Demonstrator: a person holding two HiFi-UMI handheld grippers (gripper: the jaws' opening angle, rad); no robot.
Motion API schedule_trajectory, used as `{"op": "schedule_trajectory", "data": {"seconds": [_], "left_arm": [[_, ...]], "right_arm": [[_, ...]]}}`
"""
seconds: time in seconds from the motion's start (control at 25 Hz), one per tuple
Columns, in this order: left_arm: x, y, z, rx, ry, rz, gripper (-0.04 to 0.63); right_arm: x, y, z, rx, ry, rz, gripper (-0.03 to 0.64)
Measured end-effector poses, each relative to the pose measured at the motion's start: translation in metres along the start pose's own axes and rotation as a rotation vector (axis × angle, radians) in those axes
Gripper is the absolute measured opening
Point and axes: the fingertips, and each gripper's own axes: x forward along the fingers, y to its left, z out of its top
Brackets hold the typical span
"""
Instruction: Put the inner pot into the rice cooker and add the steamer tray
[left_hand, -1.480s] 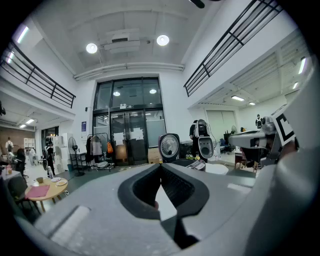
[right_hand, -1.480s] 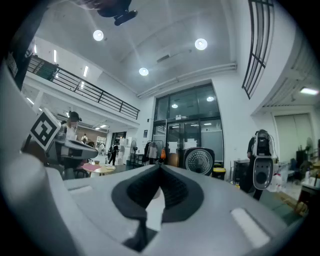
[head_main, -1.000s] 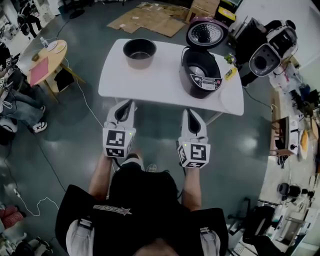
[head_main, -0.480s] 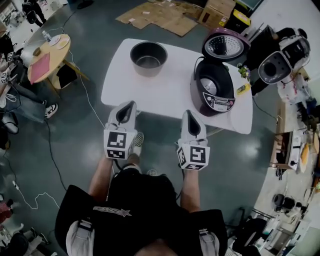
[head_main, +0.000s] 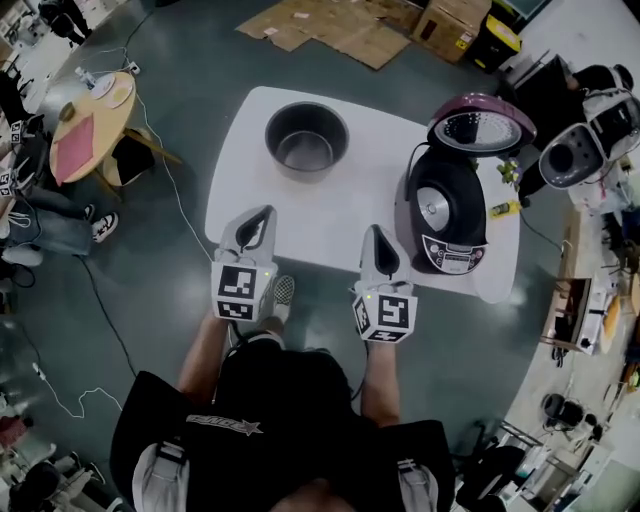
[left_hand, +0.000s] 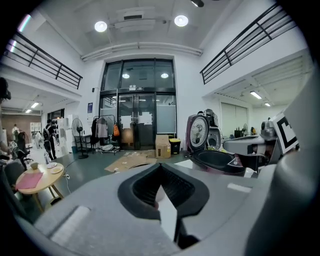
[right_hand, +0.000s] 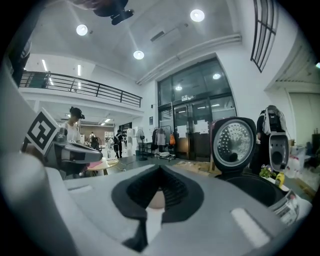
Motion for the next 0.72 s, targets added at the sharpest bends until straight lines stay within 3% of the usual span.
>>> {"op": "schedule_trajectory", "data": {"seconds": [0.72], "left_arm": [[0.127, 0.076, -0.043, -0.032, 0.128, -0.053, 0.011]], "right_arm": [[0.143, -0.018, -0.047, 0.056, 0.137, -0.049, 0.006]]}}
